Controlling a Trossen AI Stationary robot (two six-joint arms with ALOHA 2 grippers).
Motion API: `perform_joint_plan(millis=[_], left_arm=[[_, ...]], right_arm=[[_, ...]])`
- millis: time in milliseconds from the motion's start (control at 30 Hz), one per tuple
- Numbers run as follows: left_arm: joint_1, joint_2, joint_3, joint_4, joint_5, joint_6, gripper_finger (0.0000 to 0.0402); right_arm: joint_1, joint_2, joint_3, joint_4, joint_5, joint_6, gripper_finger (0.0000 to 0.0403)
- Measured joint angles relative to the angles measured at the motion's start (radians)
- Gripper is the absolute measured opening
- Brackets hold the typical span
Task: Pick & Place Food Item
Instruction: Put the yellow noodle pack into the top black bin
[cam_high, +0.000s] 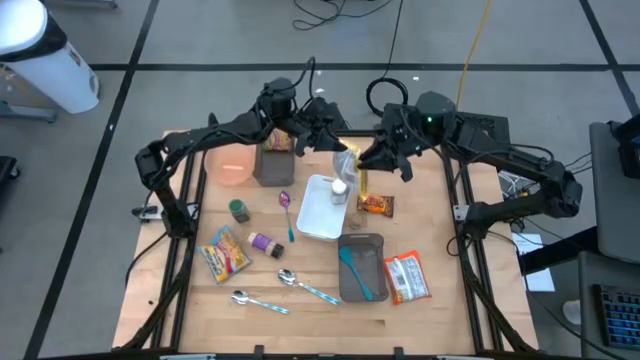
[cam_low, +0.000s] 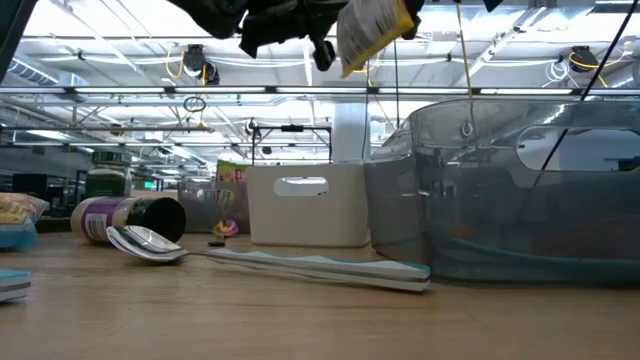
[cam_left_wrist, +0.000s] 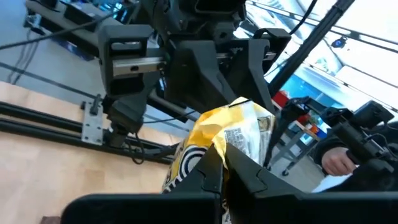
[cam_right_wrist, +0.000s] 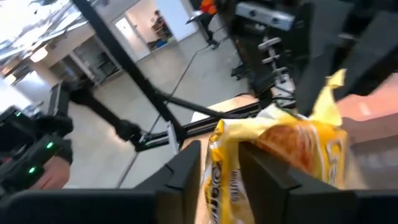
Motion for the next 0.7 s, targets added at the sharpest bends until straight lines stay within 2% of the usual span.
perform_joint_plan(millis=[300,567,700], left_arm=[[0.032,-0.002,0.087,0.004,-0.002,-0.001,0.0001],[0.06,-0.002,0.166,0.002,-0.053,0.02,0.0001],[0.065,-0.002,0.178,-0.001,-0.087,0.028,0.0001]], right_arm=[[-0.112,0.002,0.0,0.004,0.035,0.018,0.0176],[-0.189,0.002,0.0,0.091,0.054,0.012,0.0201],[-0.205,0.001,0.0,0.108,0.054,-0.053,0.0207]])
